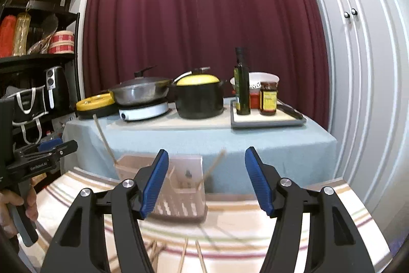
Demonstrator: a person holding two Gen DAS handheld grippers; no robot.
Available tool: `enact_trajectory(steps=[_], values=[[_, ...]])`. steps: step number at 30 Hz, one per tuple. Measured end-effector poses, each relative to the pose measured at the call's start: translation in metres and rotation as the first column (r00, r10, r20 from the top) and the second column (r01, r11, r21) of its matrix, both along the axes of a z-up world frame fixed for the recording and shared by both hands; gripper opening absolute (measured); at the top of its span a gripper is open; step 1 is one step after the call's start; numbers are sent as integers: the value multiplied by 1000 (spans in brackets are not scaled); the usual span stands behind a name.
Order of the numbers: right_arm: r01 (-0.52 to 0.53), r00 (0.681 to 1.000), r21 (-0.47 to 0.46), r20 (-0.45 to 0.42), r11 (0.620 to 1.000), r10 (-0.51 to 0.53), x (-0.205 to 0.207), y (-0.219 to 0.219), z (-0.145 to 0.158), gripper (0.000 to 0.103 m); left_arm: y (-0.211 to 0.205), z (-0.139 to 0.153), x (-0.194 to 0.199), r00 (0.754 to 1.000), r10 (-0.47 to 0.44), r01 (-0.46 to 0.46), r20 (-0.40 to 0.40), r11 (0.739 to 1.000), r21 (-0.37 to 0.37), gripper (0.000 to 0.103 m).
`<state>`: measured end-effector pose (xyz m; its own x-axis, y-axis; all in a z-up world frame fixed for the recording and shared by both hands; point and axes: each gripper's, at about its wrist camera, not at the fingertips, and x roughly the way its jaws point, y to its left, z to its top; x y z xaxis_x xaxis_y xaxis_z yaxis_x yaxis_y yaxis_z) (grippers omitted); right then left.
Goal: Organize utensils
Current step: 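Open both grippers to drop the chopsticks into the white caddy, then grasp another wooden chopstick with the left gripper while the right gripper grasps one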
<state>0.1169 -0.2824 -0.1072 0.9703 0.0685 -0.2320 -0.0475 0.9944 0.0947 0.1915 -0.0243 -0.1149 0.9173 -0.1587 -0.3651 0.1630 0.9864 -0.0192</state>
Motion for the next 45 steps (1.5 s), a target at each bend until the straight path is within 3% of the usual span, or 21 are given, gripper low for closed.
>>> enact_trajectory(steps=[9,19,39,45], values=[[5,994,-20,-108,1000,-7,-43,5,-58,58,10,-57,-60,993,22,-19,-113,1000,24,69],[10,969,-10,-245,1000,-12,-75,-1,-124,50,-9,-101,-113,983,-22,29,-180,999,40,58],[-23,946,37,-322,999,34,-94,-25,-176,36,-66,-162,-153,953,-92,128,-288,985,112,41],[-27,947,40,-318,999,39,-95,-25,-176,36,-72,-167,-156,952,-93,136,-292,982,131,34]])
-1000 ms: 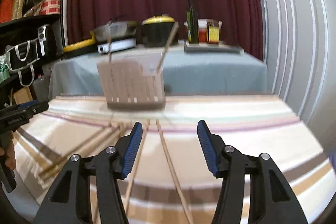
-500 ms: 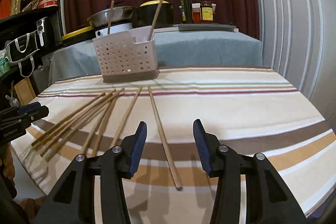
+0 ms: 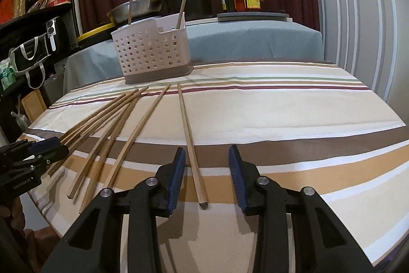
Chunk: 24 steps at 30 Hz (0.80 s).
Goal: Organize utensils
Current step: 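Grasp another wooden chopstick with the left gripper while the right gripper grasps one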
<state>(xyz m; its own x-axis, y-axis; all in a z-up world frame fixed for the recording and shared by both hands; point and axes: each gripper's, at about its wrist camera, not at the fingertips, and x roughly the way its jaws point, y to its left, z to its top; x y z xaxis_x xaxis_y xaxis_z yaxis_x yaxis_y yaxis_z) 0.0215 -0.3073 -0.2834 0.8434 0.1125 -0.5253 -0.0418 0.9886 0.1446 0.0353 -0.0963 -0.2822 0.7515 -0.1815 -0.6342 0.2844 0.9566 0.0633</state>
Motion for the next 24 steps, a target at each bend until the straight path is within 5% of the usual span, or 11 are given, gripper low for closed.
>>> enact_trajectory(steps=[4,8,17,24], values=[[8,1000,4,2,1000,-8,-1,-1,0,36,-2,-6,-1,1000,-16,16,-20,1000,14,23],[9,1000,6,0,1000,-9,-4,-1,-2,35,1,-9,-4,1000,-16,16,-12,1000,6,23],[0,1000,-3,7,1000,0,-9,5,-6,17,2,-10,-12,999,-37,37,4,999,-14,7],[-18,1000,-19,18,1000,18,-14,10,-6,7,3,-10,-11,999,-41,41,-1,999,-34,7]])
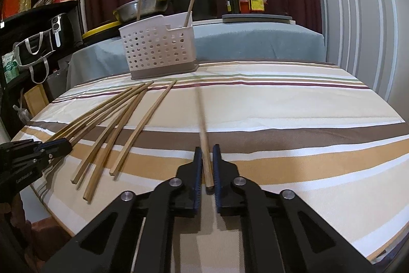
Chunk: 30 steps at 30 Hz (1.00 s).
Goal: Organize utensils
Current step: 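Grasp another wooden chopstick with the left gripper while the right gripper grasps one, then lift the held chopsticks and lower them into the white caddy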
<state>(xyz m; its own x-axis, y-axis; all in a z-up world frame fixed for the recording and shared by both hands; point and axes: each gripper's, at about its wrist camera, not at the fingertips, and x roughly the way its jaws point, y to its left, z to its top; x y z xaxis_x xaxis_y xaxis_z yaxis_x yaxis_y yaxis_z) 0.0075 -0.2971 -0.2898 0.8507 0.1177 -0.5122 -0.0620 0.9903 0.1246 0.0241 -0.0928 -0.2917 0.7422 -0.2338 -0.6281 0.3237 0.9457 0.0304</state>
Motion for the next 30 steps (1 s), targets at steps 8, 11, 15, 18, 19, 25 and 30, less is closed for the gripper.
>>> enact_trajectory(steps=[8,11,15,18,19,25,30], values=[[3,1000,-13,11,1000,-3,-4,5,8,7,1,7,-4,999,-15,15,33,1000,-2,7],[12,1000,-23,23,1000,-11,-7,7,16,7,2,13,-6,998,-20,20,56,1000,-1,7],[25,999,-32,44,999,-23,-11,7,29,7,4,25,-6,997,-22,23,80,1000,-12,7],[34,997,-33,64,999,-32,-14,6,41,7,8,36,-7,995,-17,20,95,999,-29,7],[37,997,-33,69,999,-34,-15,7,44,7,9,41,-7,995,-14,18,103,999,-36,7],[53,993,-38,111,998,-49,-20,7,73,7,16,74,-11,984,-3,14,179,998,-60,7],[58,986,-36,157,998,-52,-23,8,97,7,19,101,-13,971,3,16,239,997,-79,7]])
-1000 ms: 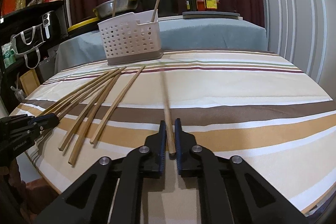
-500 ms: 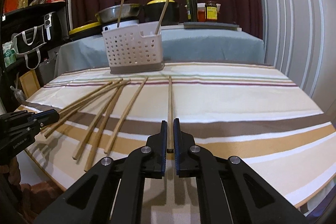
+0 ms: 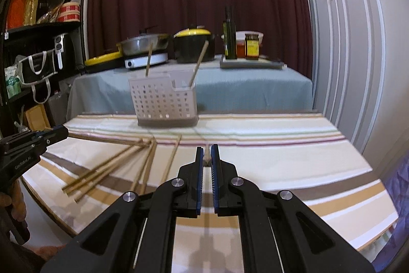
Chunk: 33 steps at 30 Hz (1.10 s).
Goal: Organize utensils
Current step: 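Lift the held chopsticks and lower them into the white caddy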
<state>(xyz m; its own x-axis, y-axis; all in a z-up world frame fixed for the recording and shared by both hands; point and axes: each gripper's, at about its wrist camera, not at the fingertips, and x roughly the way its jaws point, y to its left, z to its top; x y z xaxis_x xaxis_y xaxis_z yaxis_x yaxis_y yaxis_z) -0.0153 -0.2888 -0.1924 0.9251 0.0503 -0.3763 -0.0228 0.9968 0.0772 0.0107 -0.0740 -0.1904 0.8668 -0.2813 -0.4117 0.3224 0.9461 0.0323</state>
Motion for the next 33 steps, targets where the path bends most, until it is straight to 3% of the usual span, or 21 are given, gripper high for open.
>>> enact_trajectory(steps=[6,12,33], values=[[-8,999,1,37,1000,8,-2,1,24,7,6,29,3,999,11,-9,46,999,-38,7],[-25,999,12,33,1000,24,2,1,39,7,9,48,8,999,2,0,41,999,-47,7],[-74,996,3,56,997,74,63,14,64,7,16,65,70,1000,18,-18,0,998,-68,7]])
